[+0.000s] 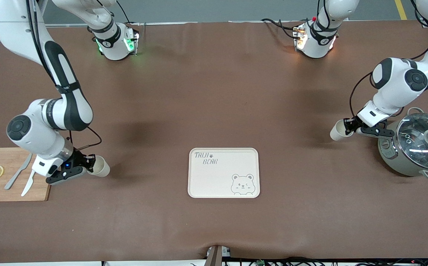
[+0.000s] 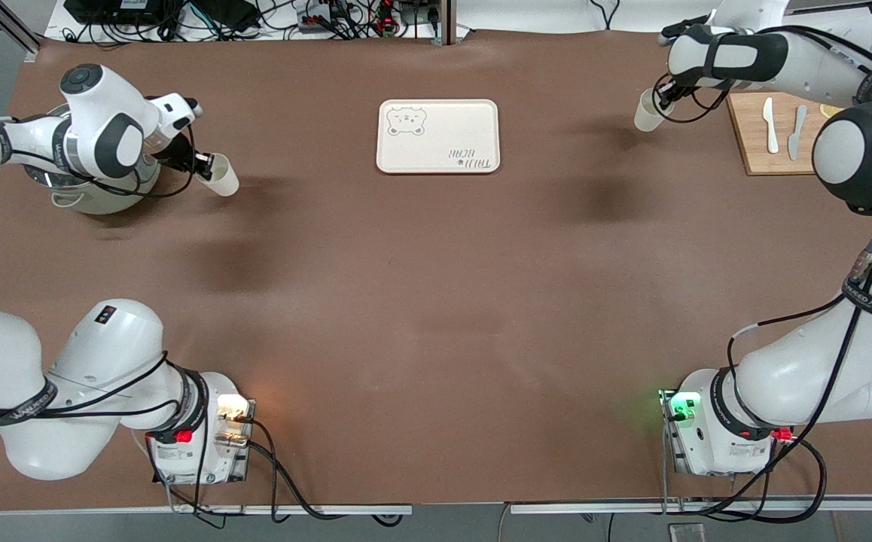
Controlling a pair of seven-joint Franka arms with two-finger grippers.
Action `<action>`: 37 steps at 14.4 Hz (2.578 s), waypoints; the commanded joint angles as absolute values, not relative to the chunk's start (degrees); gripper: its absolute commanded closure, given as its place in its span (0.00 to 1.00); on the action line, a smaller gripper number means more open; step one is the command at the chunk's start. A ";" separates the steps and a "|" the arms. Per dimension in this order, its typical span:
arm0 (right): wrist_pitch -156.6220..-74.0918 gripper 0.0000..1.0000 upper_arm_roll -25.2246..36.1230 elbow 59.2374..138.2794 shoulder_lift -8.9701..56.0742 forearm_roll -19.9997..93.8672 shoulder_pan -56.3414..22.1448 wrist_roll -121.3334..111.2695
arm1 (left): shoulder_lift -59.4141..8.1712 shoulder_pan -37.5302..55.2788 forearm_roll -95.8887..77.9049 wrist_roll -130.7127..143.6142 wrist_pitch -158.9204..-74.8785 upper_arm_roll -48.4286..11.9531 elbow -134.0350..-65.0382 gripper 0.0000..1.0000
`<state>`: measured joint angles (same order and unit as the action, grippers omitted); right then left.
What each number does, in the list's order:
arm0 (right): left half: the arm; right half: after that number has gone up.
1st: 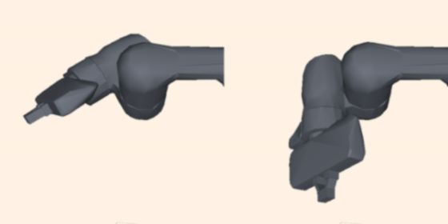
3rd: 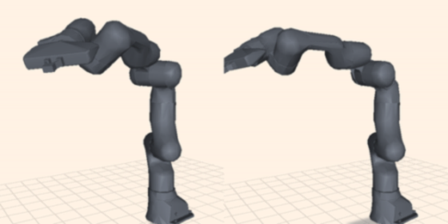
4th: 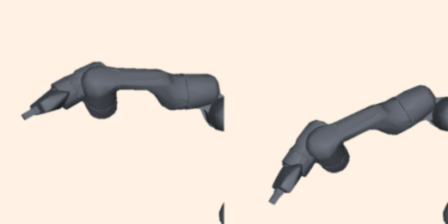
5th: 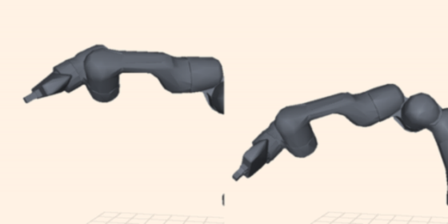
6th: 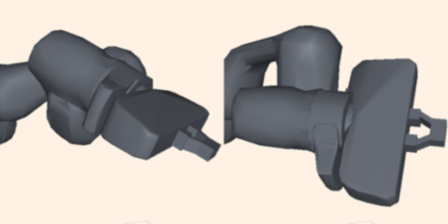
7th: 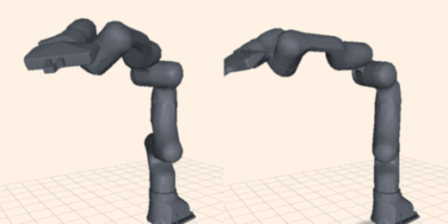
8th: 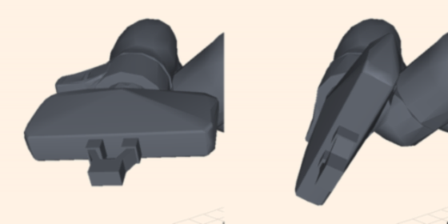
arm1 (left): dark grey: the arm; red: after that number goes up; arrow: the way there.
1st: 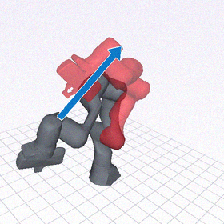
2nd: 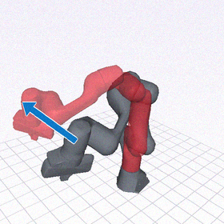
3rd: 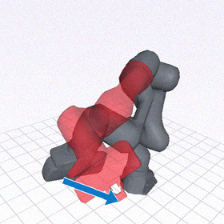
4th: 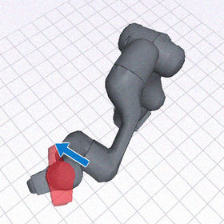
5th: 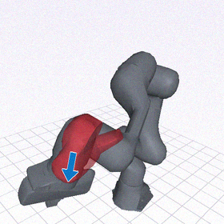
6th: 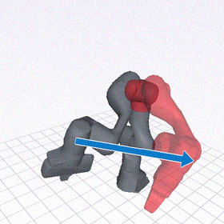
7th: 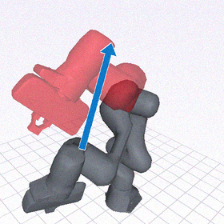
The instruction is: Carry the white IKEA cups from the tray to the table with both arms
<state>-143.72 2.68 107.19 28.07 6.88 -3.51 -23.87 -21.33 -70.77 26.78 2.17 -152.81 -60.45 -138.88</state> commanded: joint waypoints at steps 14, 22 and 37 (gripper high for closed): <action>-147.83 0.79 2.29 106.61 31.73 9.40 -3.78 -24.26 | -26.98 -61.27 30.41 4.92 -152.67 -52.21 -134.30 1.00; -144.34 0.00 2.37 102.23 31.38 9.49 -3.69 -24.43 | -27.07 -60.91 36.30 6.76 -152.67 -51.59 -134.21 0.00; -86.75 0.00 6.68 69.61 18.46 1.05 -0.97 -6.94 | -21.97 -61.43 34.90 12.83 -135.55 -59.32 -129.47 0.00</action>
<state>-87.87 7.26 68.61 19.05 1.87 -2.07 -8.36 -24.07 -61.26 34.84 10.94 -139.98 -57.09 -130.89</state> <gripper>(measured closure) 0.000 0.000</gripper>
